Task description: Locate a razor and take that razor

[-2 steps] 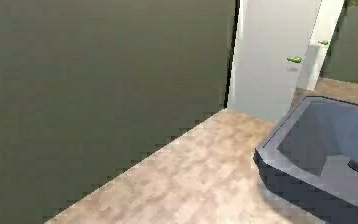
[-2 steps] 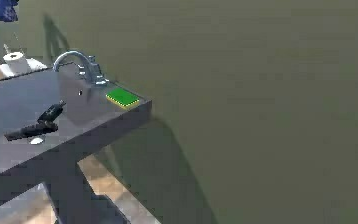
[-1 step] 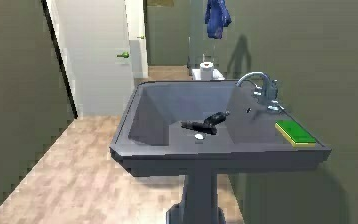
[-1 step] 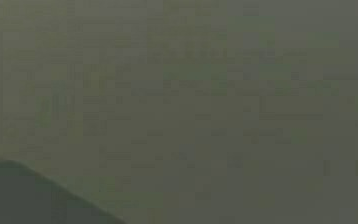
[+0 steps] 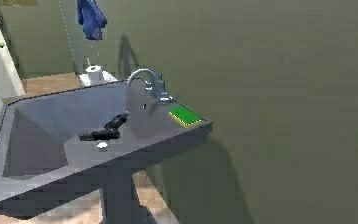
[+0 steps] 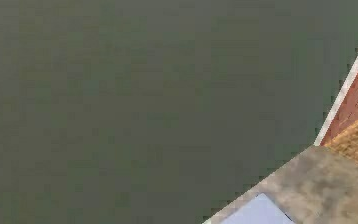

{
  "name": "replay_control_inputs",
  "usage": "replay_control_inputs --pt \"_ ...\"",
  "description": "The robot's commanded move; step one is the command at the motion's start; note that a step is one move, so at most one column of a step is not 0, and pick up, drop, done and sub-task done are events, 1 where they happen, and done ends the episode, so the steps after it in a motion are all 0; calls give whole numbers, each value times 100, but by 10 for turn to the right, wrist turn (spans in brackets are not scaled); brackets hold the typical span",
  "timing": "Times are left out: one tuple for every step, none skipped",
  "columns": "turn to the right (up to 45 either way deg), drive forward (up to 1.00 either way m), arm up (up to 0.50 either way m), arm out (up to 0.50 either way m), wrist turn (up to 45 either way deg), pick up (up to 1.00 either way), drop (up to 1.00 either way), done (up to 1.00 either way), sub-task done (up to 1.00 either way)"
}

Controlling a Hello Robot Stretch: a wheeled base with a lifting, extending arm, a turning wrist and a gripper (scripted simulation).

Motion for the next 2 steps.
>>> replay_control_inputs --pt "0 35 0 0 0 0 0 0 0" --pt "-450 0 0 0 0 0 0 0 0"
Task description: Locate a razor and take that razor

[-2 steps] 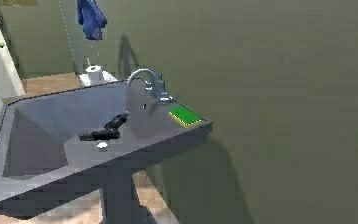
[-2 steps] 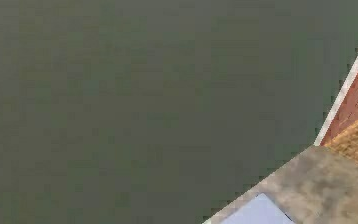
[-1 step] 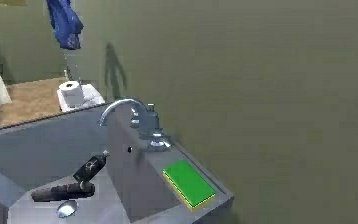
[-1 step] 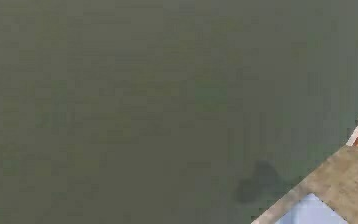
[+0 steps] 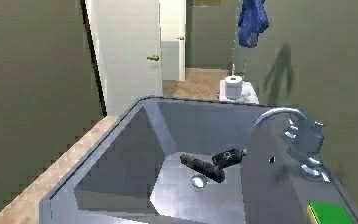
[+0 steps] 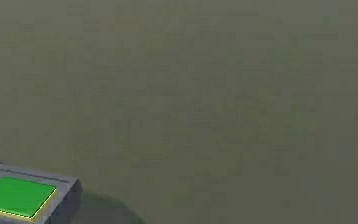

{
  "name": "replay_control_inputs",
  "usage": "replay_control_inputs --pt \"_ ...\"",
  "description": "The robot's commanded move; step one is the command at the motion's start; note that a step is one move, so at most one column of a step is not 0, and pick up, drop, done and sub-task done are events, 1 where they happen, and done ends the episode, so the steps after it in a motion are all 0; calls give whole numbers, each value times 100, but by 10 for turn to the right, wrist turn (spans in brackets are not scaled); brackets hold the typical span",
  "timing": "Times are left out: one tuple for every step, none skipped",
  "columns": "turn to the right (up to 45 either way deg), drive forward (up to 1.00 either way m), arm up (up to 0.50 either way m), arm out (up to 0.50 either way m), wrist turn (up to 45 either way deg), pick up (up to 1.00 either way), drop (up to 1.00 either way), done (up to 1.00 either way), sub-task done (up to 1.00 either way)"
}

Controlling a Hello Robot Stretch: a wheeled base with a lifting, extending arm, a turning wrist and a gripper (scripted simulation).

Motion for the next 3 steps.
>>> replay_control_inputs --pt "-450 0 0 0 0 0 0 0 0" --pt "-330 0 0 0 0 0 0 0 0" --pt "0 0 50 0 0 0 0 0 0"
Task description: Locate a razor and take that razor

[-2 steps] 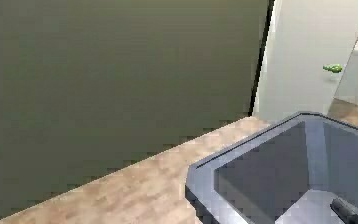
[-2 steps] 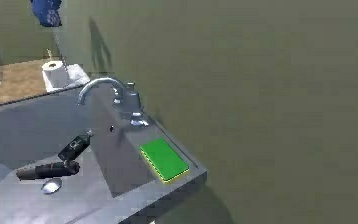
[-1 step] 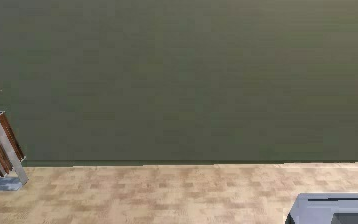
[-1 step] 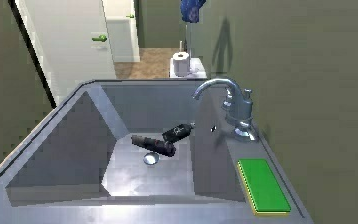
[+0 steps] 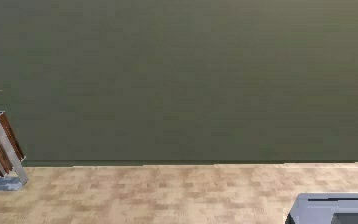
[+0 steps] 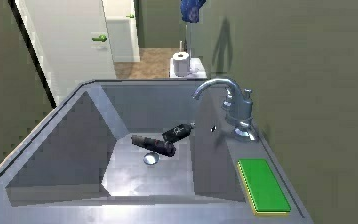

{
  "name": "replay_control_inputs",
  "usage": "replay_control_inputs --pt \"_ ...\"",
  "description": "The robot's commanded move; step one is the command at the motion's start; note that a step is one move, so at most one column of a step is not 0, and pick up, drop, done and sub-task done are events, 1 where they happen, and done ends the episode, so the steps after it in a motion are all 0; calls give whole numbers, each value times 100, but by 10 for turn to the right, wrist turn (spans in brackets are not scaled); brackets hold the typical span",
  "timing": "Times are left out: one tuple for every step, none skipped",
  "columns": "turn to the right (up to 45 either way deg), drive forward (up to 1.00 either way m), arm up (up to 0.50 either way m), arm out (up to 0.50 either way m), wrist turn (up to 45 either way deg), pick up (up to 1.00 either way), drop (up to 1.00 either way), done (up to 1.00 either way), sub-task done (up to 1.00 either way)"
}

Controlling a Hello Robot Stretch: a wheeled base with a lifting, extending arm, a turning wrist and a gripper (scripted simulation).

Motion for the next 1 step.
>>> replay_control_inputs --pt "0 0 38 0 0 0 0 0 0"
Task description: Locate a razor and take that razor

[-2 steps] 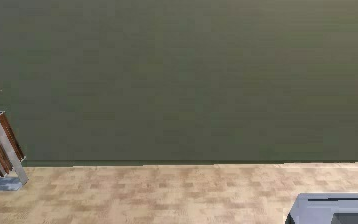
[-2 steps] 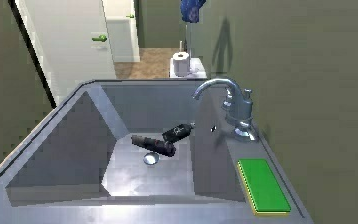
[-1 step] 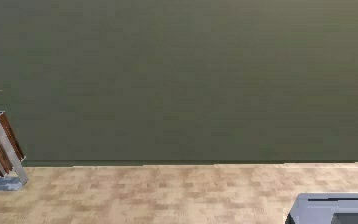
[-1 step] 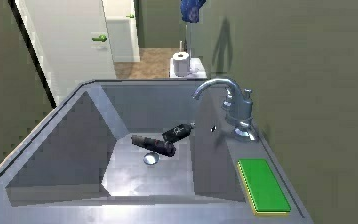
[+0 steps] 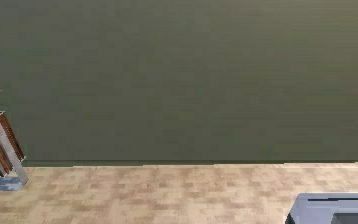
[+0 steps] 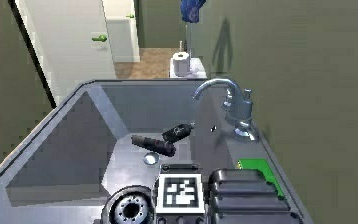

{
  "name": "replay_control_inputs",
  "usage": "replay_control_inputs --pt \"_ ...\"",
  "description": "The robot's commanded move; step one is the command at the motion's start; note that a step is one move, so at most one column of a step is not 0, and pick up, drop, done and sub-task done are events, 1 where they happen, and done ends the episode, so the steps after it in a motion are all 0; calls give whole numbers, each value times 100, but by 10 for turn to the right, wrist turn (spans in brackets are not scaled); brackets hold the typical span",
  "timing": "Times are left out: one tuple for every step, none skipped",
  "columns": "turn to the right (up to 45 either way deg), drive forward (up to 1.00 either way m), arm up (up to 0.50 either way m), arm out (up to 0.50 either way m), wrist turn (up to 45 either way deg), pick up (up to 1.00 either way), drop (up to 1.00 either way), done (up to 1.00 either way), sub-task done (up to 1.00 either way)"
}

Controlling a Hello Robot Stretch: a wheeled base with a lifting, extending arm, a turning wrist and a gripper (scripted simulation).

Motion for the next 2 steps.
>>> replay_control_inputs --pt "0 0 0 28 0 0 0 0 0" --pt "0 0 0 0 450 0 0 0 0"
